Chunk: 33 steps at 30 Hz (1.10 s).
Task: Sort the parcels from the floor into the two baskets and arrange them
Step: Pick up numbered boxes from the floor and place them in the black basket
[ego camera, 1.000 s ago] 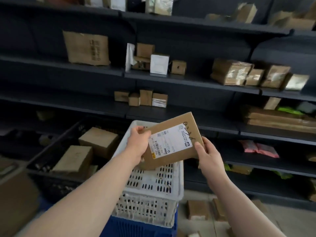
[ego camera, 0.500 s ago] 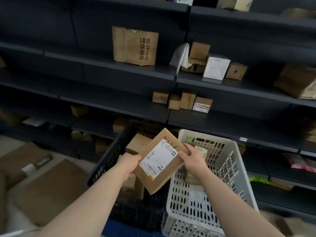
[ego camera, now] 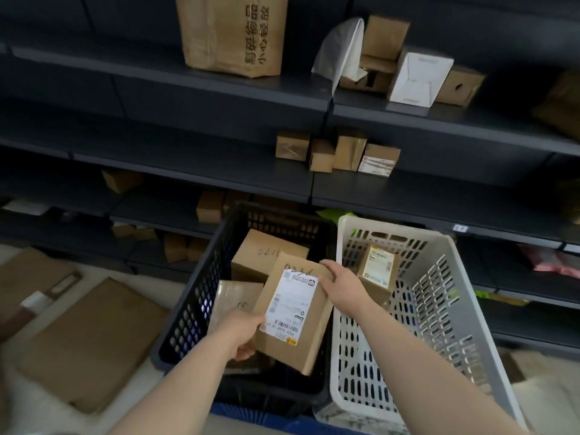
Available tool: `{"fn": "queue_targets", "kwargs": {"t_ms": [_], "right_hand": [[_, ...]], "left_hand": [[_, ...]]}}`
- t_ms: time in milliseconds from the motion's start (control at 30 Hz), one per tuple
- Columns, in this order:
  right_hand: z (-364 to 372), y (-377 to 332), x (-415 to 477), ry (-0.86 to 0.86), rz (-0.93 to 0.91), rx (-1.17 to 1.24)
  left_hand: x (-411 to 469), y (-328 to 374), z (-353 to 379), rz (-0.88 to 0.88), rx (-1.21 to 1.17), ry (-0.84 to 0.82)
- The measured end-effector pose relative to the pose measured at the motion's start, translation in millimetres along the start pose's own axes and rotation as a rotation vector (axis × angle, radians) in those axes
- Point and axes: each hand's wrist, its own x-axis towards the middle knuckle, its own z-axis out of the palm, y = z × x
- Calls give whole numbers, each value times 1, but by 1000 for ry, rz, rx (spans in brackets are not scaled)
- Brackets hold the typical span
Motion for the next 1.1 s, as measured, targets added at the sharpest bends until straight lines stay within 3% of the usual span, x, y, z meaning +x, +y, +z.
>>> {"fn": "queue_targets", "kwargs": {"t_ms": [167,400,600,700,900,1100], "right_hand": [[3,-3,18,-15,-7,54],[13,-3,22,-166,40,11],[24,3,22,-302,38,-127],[24,5,12,-391,67,-80],[22,7,-6,-230,46,97],[-10,26,-44,-23,39,241]], "left_hand": [[9,2,-2,-46,-11,-48],[9,-9,8,-158,10,-159],[15,-6,14,-125,179,-88],[15,-1,13,-91,180,-40],[7,16,15,34,29,9],[-13,53,55,273,-82,44]]}}
